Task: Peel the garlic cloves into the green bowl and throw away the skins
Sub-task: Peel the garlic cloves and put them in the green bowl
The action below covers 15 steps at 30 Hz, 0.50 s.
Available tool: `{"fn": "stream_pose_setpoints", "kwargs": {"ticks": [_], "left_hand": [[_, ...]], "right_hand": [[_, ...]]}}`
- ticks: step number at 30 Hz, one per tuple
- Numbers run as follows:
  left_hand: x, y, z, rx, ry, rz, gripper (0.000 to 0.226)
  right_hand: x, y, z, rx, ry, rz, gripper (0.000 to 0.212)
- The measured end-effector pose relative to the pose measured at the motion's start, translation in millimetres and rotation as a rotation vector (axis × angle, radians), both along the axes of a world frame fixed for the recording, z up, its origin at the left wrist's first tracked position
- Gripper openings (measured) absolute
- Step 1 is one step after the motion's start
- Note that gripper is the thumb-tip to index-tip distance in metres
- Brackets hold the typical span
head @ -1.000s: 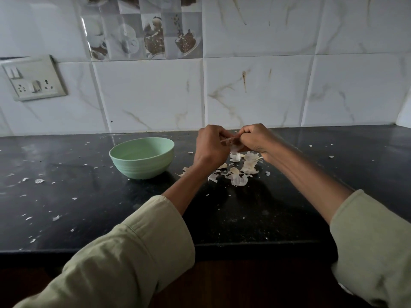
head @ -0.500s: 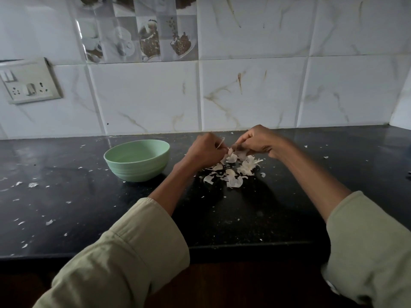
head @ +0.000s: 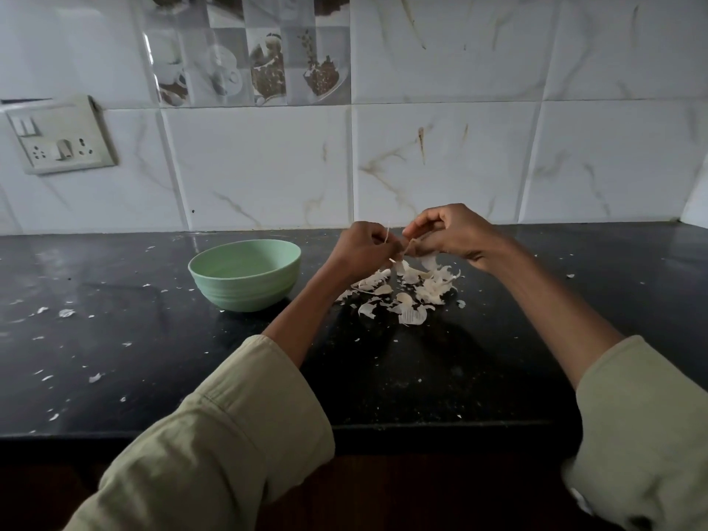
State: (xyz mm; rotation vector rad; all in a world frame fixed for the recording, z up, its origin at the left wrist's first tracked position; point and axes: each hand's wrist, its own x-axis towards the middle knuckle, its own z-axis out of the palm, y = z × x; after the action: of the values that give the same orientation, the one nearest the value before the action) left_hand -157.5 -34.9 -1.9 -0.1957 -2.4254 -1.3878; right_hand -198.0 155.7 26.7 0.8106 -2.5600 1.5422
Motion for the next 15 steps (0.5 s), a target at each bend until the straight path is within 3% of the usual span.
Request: {"fn": "stream_pose_setpoints", "kwargs": {"ticks": [4,15], "left_hand": [[5,1,0,0.097,0.006,-0.079,0.017],[2,5,-1,0.218,0.132,0.046,0.021]], "right_hand": [[1,-2,0,0.003,0.058,0.001,0.036],[7,-22,-5,-0.177,0.144,-0.117,0.021]]}}
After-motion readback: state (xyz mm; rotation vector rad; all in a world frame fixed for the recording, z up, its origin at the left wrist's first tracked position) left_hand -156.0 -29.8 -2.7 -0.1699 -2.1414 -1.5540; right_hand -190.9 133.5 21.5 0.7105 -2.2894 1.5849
